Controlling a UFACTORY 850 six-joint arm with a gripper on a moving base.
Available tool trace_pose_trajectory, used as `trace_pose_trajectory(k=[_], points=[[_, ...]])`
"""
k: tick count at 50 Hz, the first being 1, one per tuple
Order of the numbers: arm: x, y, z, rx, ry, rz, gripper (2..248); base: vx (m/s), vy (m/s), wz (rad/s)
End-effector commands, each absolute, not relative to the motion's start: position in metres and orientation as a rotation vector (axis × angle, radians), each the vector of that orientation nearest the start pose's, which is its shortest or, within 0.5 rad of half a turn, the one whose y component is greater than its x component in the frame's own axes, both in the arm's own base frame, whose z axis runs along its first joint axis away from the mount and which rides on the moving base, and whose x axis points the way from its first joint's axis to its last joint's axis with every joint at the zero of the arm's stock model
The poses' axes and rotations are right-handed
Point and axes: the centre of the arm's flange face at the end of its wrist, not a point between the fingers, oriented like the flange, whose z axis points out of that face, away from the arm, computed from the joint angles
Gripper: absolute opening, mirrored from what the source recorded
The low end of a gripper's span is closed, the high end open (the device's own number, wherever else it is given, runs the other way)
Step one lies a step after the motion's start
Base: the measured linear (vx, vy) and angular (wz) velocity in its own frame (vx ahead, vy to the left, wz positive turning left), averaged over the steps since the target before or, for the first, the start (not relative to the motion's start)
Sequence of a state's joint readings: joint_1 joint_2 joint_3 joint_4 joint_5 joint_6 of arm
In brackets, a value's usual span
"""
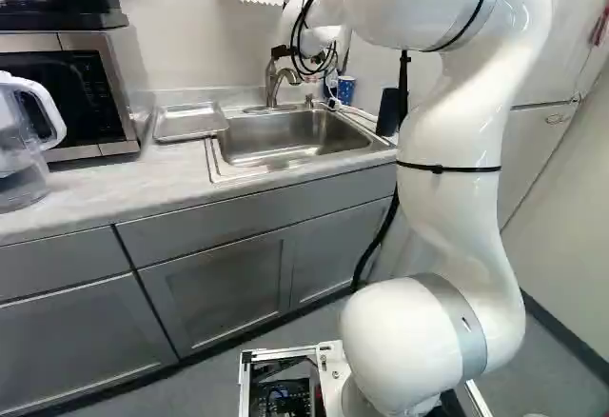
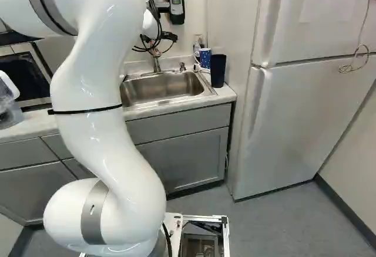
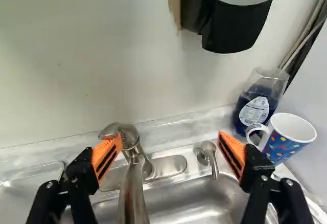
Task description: Rinse the cup and place it in the tray
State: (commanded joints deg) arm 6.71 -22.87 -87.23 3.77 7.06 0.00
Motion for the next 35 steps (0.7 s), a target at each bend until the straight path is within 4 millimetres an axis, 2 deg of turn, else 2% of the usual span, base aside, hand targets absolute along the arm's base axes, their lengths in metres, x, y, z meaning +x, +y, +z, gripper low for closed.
trace_pose_trajectory(k=[35], points=[[0.6838, 0.079, 0.6547, -2.374, -0.049, -1.898, 247, 0.0, 0.0, 0.0]])
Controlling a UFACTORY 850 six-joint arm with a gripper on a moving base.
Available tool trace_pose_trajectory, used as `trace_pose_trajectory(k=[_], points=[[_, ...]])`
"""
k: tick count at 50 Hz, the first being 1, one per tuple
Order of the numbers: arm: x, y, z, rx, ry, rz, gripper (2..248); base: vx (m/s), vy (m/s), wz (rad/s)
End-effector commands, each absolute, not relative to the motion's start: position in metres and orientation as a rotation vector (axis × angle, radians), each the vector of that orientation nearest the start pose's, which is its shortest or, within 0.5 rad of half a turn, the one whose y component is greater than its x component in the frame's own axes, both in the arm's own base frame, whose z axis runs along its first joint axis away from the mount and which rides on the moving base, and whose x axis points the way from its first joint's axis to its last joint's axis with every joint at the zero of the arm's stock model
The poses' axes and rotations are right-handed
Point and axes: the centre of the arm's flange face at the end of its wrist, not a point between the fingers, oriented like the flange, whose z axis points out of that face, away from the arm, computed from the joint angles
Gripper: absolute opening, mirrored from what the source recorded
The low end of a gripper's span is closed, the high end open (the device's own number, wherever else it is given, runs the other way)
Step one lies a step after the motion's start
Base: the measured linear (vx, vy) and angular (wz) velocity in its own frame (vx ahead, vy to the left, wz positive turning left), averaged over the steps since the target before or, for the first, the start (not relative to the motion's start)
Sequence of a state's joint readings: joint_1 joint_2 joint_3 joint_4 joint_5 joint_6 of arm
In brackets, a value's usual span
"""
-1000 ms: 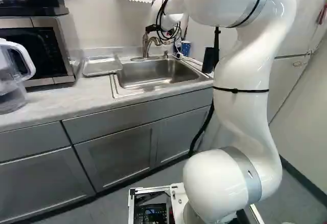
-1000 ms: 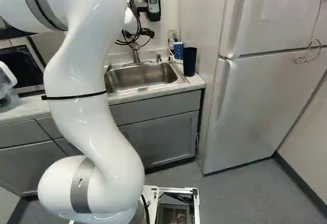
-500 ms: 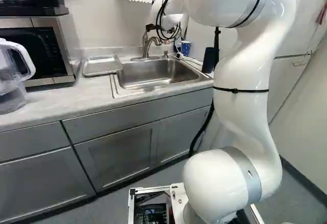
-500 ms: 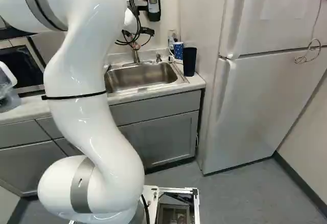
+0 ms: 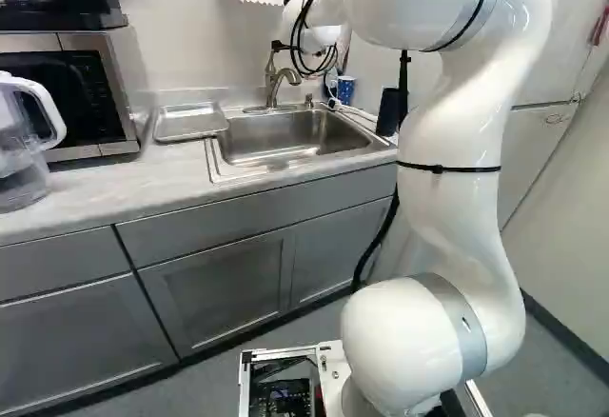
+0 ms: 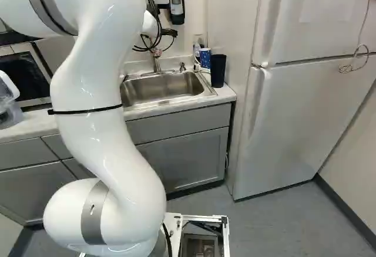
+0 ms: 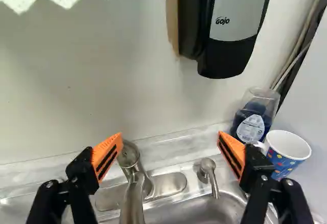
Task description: Rinse the cup and place it in the tray
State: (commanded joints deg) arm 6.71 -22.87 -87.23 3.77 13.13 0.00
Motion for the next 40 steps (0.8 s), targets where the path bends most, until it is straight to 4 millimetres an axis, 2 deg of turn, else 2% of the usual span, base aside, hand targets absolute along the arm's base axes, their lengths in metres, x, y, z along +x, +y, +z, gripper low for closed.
trace_pose_trajectory(k=[19, 40], points=[[0.682, 0.079, 0.657, -2.355, -0.048, -1.921, 247, 0.0, 0.0, 0.0], [0.644, 0.078, 0.661, -2.369, -0.055, -1.9, 247, 0.0, 0.0, 0.0]])
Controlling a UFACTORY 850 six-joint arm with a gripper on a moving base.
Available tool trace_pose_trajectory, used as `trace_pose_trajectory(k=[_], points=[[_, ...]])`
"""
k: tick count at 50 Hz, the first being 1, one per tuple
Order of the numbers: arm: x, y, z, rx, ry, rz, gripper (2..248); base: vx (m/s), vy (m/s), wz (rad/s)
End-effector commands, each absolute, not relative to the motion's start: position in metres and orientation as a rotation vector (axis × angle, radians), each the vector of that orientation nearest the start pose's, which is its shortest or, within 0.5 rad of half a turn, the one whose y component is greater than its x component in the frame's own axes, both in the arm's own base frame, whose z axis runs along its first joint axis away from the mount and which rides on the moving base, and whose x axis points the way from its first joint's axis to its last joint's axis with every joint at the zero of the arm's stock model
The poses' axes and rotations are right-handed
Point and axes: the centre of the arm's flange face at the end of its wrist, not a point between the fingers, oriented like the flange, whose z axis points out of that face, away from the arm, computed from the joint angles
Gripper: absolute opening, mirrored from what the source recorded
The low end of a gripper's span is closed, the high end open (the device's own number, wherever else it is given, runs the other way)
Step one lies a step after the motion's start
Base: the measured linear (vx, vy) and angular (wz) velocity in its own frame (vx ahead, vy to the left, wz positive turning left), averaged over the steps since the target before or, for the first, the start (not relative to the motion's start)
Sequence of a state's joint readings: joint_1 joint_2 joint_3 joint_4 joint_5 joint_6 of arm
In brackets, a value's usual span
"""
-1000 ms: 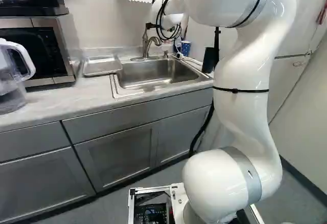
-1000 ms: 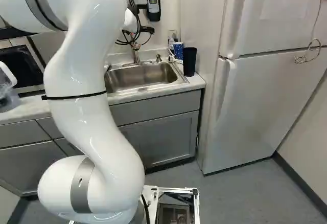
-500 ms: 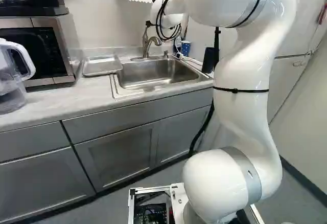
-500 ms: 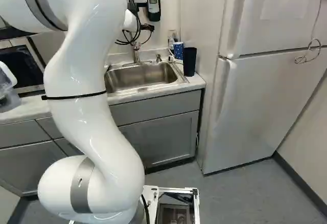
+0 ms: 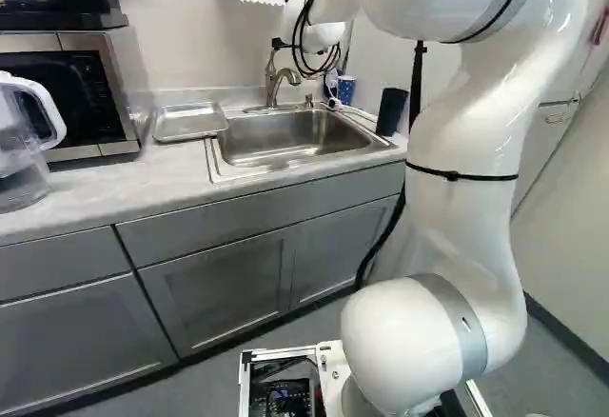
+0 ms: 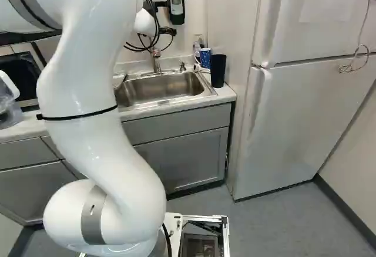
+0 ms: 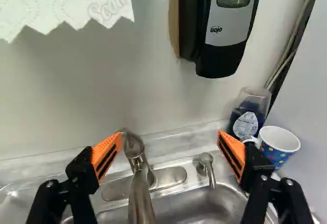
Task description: Rinse the cup and place it in the tray
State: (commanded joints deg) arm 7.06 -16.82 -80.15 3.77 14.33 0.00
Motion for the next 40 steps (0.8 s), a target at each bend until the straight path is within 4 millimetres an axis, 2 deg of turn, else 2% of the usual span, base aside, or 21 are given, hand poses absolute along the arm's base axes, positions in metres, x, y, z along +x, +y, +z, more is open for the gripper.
trace_pose_trajectory(k=[23, 40], points=[[0.596, 0.081, 0.66, -2.417, -0.075, -1.827, 247, 0.0, 0.0, 0.0], [0.558, 0.081, 0.651, -2.535, -0.098, -1.657, 247, 0.0, 0.0, 0.0]])
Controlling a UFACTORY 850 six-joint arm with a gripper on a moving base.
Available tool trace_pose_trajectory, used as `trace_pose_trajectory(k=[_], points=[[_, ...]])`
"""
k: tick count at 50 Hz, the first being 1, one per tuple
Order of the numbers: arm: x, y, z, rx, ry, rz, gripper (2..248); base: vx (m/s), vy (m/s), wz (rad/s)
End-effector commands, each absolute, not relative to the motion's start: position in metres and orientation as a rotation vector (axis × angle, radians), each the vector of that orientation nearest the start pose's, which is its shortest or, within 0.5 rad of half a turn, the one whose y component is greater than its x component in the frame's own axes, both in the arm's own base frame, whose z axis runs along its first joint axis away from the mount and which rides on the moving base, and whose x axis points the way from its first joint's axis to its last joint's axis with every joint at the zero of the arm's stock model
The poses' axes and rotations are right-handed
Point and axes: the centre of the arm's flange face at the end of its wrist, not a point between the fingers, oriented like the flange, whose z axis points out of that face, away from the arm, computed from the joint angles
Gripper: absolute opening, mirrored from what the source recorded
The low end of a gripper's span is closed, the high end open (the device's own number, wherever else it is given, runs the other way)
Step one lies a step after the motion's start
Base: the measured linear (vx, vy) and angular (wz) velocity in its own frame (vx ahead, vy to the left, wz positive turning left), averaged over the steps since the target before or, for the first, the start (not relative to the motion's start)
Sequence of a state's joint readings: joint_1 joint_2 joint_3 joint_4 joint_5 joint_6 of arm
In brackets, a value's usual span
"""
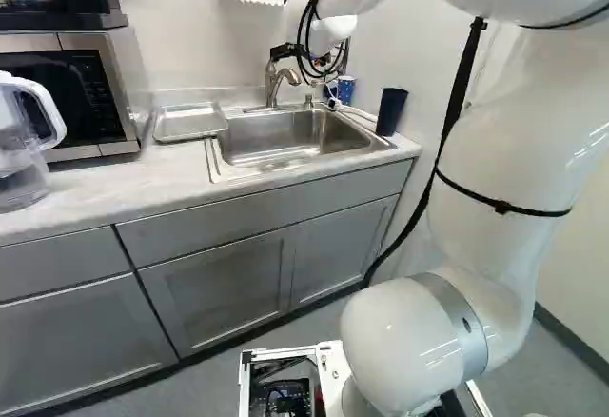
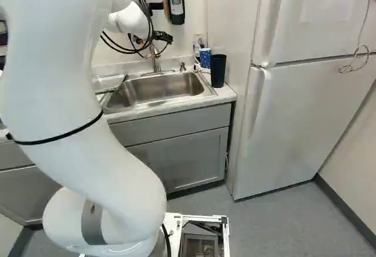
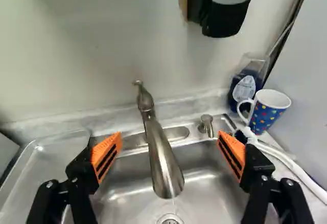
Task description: Rinse the cup and place it in the tray
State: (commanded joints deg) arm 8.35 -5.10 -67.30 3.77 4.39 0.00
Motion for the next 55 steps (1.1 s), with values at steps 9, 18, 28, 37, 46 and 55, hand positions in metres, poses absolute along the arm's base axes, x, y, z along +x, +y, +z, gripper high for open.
trace_pose_trajectory(k=[9, 18, 28, 37, 46, 55], points=[[0.538, 0.081, 0.643, -2.611, -0.11, -1.536, 247, 0.0, 0.0, 0.0], [0.521, 0.08, 0.636, -2.683, -0.121, -1.411, 247, 0.0, 0.0, 0.0], [0.513, 0.08, 0.629, -2.757, -0.13, -1.27, 247, 0.0, 0.0, 0.0], [0.51, 0.08, 0.625, -2.791, -0.134, -1.199, 247, 0.0, 0.0, 0.0], [0.51, 0.08, 0.625, -2.791, -0.134, -1.199, 247, 0.0, 0.0, 0.0], [0.51, 0.08, 0.625, -2.79, -0.134, -1.199, 247, 0.0, 0.0, 0.0]])
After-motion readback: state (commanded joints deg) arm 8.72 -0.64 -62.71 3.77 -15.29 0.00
